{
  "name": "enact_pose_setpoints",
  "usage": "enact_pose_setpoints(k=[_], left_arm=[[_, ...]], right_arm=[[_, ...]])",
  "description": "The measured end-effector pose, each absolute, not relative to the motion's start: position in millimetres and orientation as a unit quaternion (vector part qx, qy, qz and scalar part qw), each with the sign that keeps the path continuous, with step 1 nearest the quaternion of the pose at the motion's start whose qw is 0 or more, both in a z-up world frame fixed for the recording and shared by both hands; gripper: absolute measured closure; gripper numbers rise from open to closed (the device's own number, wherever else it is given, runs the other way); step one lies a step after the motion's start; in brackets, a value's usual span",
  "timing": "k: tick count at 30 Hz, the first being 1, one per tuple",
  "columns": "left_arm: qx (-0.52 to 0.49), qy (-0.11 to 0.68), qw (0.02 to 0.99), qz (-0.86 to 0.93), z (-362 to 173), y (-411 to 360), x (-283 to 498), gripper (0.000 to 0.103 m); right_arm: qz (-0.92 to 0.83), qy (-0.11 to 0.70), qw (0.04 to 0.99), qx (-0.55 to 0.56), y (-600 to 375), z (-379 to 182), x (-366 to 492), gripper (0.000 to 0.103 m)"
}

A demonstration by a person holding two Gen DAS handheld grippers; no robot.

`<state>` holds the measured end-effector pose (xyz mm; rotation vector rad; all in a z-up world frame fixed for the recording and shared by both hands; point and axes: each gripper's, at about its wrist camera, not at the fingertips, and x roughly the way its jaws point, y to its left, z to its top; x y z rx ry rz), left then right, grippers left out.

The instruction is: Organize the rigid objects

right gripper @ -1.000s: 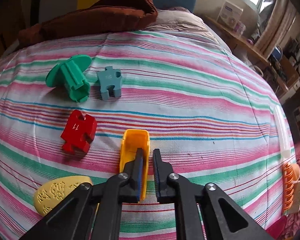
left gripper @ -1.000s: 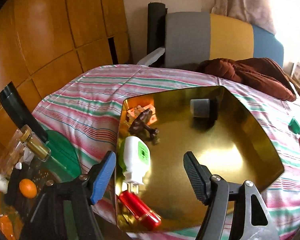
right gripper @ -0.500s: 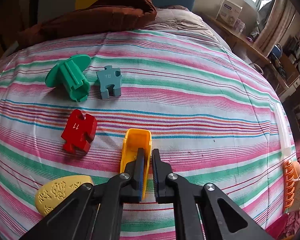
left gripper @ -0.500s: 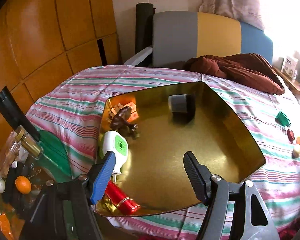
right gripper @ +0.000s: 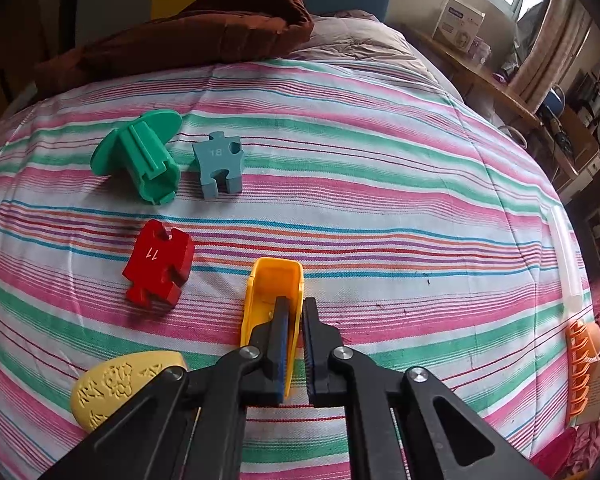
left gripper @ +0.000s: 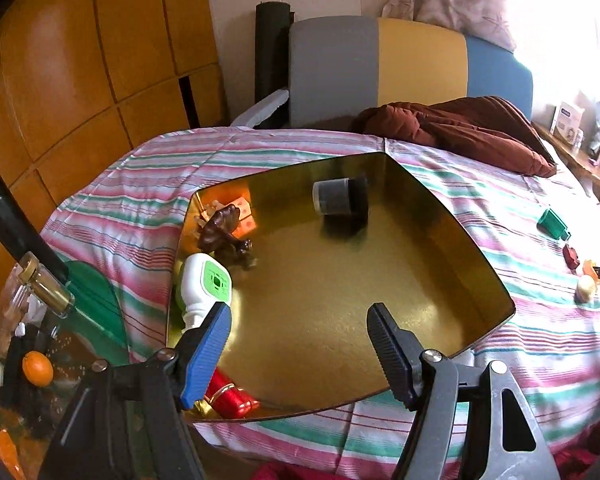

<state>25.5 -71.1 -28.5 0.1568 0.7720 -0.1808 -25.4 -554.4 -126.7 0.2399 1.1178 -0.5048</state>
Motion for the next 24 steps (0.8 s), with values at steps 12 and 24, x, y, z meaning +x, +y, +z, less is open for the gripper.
enact_pose_setpoints(k=[12,24], left_arm=[[0.078,0.382,0.917,-0.088,-33.7,-74.4,24.3,0.032],[0.061,0.381,0.918,-0.097,-37.1,-57.7,23.6,0.032]], right_arm=[[-0.259,0.514,0.798,0.18,-577.0,-123.9,-31.9,0.098],[-0.273,0.475,0.81,0.211,-581.0,-88.1,-41.1,0.099]])
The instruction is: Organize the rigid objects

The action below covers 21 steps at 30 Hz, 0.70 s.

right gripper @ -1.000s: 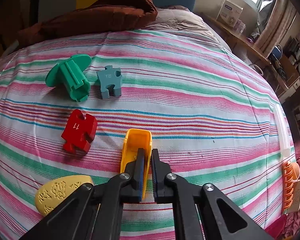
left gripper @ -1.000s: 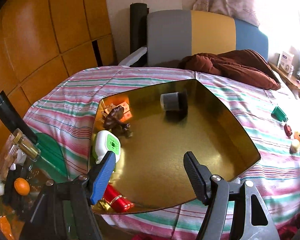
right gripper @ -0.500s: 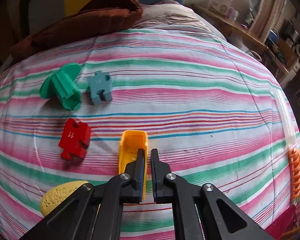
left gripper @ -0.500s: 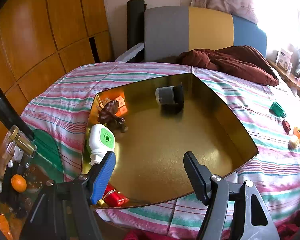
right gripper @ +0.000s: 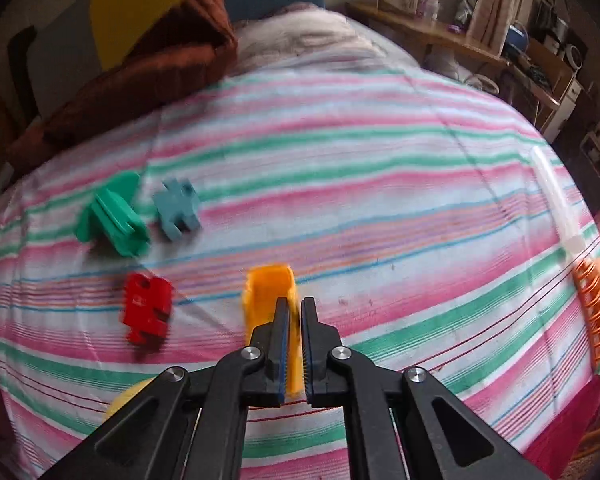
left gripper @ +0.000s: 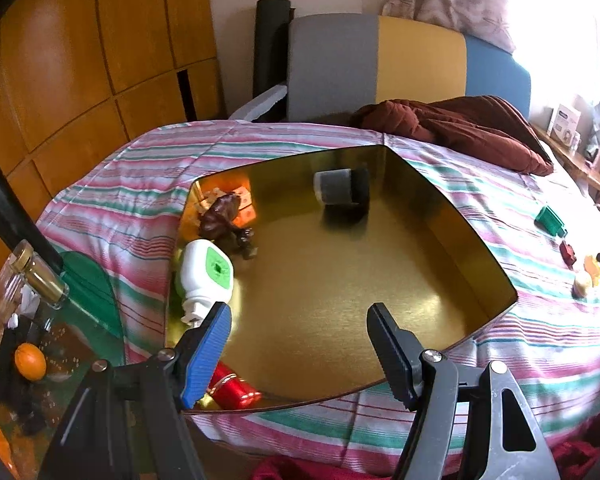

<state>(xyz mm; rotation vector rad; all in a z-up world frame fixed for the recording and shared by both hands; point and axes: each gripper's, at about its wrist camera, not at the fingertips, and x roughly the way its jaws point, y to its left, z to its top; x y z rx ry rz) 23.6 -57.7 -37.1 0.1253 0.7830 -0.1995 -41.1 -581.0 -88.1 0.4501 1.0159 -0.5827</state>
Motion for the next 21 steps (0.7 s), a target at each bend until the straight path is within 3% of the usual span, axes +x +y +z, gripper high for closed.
enact_pose_setpoints(k=[11,21], left_arm=[[0.011,0.375,0.925,-0.052,-35.0,-9.4,27.9,0.032],[-0.009,0.374,0.928,-0.01,-38.4,27.7,26.3,0.032]], right_arm=[[-0.092,0.412,0.89,0.171,-458.0,6.6,5.6,0.099],[0.145,0.456,0.865,0.149,-255.3,-5.0,67.4,0.099]])
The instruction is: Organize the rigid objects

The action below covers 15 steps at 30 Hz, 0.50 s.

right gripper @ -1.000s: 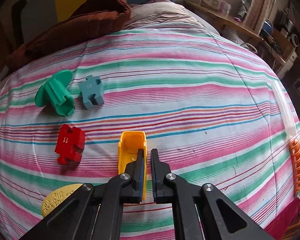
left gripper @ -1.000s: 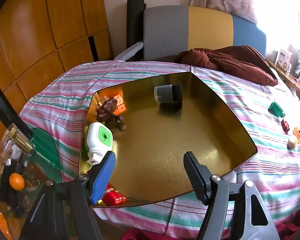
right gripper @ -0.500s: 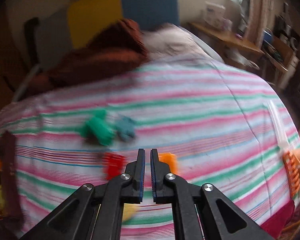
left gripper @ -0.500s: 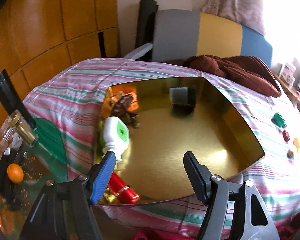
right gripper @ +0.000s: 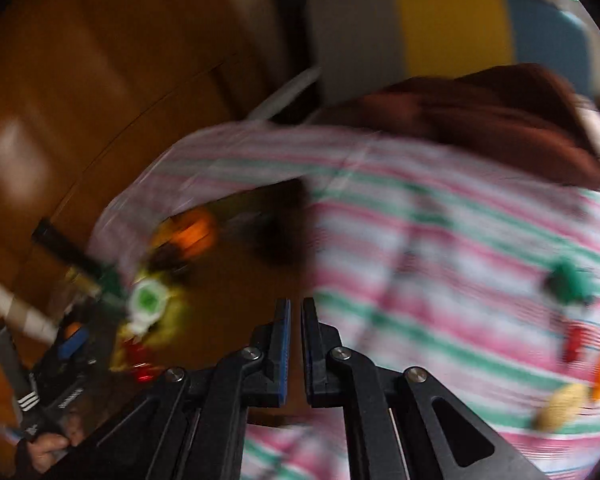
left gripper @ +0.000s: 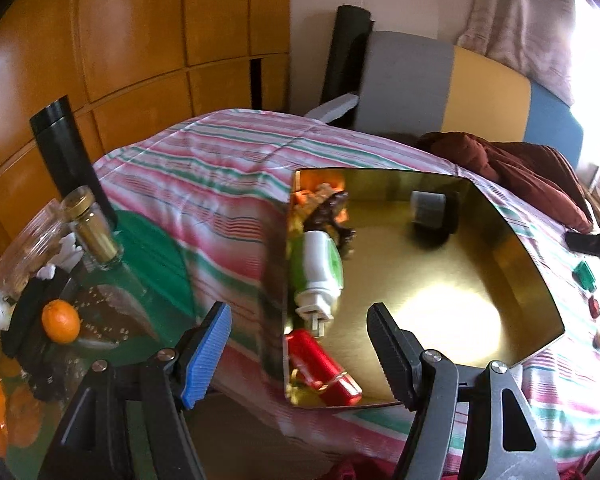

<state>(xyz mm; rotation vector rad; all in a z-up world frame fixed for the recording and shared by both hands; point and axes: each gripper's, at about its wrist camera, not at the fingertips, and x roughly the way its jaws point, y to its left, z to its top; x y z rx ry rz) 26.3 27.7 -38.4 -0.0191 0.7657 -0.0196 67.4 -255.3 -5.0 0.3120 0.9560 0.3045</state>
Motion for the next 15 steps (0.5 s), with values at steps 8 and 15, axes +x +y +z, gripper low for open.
enact_pose_setpoints(k=[8,15], left_arm=[[-0.023,0.38,0.925,0.01,-46.5,49.7,25.3,0.032],[-0.033,0.379,0.925,0.016,-48.1,57.5,26.6,0.032]], right_arm=[[0.205,0.503,0.828,0.139,-159.6,-48.0,81.8,0.099],[0.216,0.513,0.819,0.136,-140.1,-57.2,78.9,0.099]])
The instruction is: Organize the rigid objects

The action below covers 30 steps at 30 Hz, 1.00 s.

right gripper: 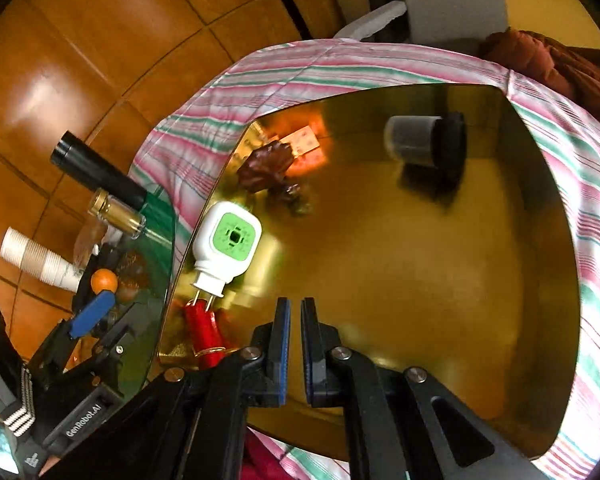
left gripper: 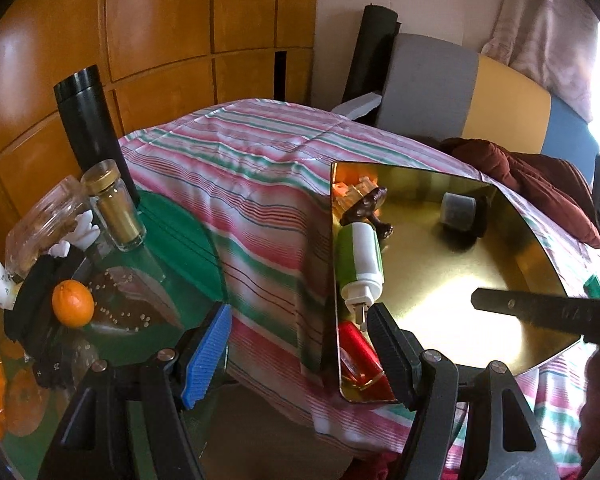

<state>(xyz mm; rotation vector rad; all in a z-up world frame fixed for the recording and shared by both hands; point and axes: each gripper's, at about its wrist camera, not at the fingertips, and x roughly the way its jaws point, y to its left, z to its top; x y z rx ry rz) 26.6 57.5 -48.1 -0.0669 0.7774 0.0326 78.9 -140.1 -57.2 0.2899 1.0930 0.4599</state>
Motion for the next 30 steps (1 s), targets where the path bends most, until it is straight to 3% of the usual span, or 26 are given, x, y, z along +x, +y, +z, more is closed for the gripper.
enact_pose_setpoints(k=[6,8,15,17,19,28,30], left_arm=[[-0.044,0.38,0.924,0.019,-48.8,63.3,27.8,0.032],[-0.044,0.382,0.923,0.018,-49.6,61.8,28.2,0.032],[-0.04,0.377,0.925,0.003,-43.9,47.6,29.3,0.032],[-0.036,0.379,0.925,-0.001,-43.0,41.9,31.0,0.032],[-0.031,0.379,0.925,-0.006,-41.6,36.0,32.1,0.032],[-0.014,0.377,0.926,-0.017,-35.6,23.7,29.7,0.032],[-0.014,0.377,0.926,-0.015,-35.1,24.4,29.4,0.032]], right_arm=[[0.137,0.472,0.859,0.145,-196.6,-38.1,64.8,0.095],[0.077,0.456,0.871,0.163,-244.8,-33.2,57.0,0.082],[-0.171,0.441,0.855,0.211,-436.9,-40.8,12.9,0.07],[-0.245,0.452,0.835,0.196,-483.7,-48.0,-0.8,0.054],[-0.295,0.472,0.81,0.185,-519.1,-58.9,-8.5,0.05],[-0.311,0.561,0.742,0.195,-571.8,-130.1,-10.9,0.05],[-0.306,0.551,0.748,0.207,-574.4,-129.2,-12.9,0.069]])
